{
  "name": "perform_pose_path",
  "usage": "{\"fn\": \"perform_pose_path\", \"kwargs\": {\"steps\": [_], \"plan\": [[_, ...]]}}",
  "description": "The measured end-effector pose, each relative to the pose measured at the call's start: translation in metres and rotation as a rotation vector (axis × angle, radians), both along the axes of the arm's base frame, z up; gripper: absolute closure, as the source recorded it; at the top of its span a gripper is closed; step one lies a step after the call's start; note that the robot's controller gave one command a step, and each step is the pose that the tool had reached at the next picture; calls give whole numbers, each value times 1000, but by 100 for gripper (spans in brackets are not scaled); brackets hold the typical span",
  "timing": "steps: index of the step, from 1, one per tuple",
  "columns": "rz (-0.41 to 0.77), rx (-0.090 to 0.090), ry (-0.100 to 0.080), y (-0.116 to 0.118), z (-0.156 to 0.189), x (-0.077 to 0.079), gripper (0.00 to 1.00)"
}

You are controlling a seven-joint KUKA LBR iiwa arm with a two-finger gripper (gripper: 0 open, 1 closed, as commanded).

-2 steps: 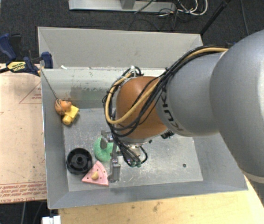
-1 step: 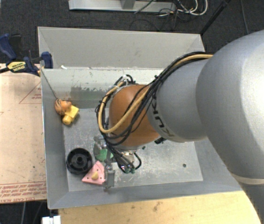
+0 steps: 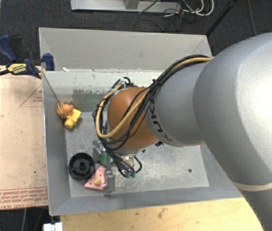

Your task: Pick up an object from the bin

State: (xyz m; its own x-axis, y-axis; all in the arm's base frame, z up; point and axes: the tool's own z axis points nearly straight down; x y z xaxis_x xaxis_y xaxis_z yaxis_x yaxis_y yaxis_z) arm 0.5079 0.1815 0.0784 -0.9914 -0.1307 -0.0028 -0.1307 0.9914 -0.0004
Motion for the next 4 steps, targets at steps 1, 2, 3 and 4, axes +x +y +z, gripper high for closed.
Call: {"fn": "perform_pose_path", "kwargs": {"steps": [1, 2, 3, 4], "plan": [[70, 2, -4, 45, -7, -14, 0], [169, 4, -1, 38, -7, -2, 100], [168, 4, -1, 38, -7, -2, 100], [165, -1, 4, 60, -1, 21, 100]]}}
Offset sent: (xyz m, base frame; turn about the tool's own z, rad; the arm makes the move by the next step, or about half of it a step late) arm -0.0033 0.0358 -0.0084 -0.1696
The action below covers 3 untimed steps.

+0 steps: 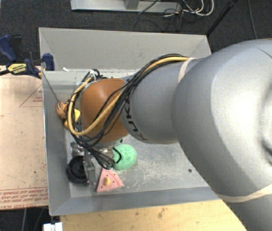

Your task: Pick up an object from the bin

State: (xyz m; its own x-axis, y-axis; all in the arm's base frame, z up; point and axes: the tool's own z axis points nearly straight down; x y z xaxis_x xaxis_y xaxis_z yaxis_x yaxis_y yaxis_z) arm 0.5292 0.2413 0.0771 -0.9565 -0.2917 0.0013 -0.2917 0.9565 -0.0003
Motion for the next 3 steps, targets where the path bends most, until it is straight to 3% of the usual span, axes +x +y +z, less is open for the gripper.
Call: {"fn": "perform_pose_path", "kwargs": {"steps": [1, 2, 3], "plan": [[0, 3, -5, 8, 0, 6, 100], [-2, 2, -1, 8, 24, 11, 100], [15, 0, 2, -14, 92, 10, 100]]}}
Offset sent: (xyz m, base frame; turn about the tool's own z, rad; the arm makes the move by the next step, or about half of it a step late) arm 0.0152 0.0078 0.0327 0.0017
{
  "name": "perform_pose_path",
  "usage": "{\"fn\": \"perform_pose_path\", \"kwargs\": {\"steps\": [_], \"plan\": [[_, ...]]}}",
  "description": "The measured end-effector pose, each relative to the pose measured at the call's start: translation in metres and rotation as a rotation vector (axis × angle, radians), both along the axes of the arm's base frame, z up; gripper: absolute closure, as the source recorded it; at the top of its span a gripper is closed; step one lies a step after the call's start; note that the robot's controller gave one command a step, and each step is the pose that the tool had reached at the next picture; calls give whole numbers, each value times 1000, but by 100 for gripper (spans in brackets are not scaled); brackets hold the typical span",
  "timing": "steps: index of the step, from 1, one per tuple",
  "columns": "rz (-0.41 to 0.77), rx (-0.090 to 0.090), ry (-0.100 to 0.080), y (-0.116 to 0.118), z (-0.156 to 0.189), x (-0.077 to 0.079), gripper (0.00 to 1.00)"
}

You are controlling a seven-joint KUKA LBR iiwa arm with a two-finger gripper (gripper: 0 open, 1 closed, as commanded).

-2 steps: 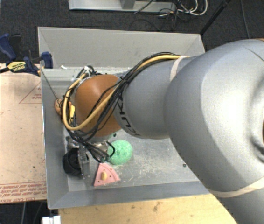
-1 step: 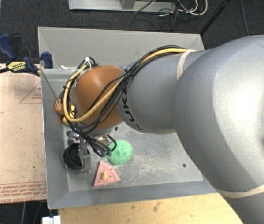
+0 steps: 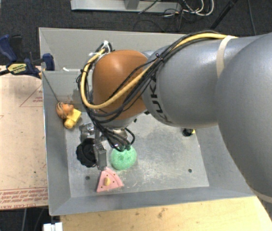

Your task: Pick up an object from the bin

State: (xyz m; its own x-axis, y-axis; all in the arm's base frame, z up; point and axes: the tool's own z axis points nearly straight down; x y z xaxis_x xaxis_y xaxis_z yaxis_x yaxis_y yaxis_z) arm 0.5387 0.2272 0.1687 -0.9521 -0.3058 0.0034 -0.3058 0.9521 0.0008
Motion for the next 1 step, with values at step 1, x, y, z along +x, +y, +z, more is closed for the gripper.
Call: {"fn": "perform_pose_path", "kwargs": {"steps": [1], "plan": [[-12, 2, -7, 8, 24, -24, 100]]}}
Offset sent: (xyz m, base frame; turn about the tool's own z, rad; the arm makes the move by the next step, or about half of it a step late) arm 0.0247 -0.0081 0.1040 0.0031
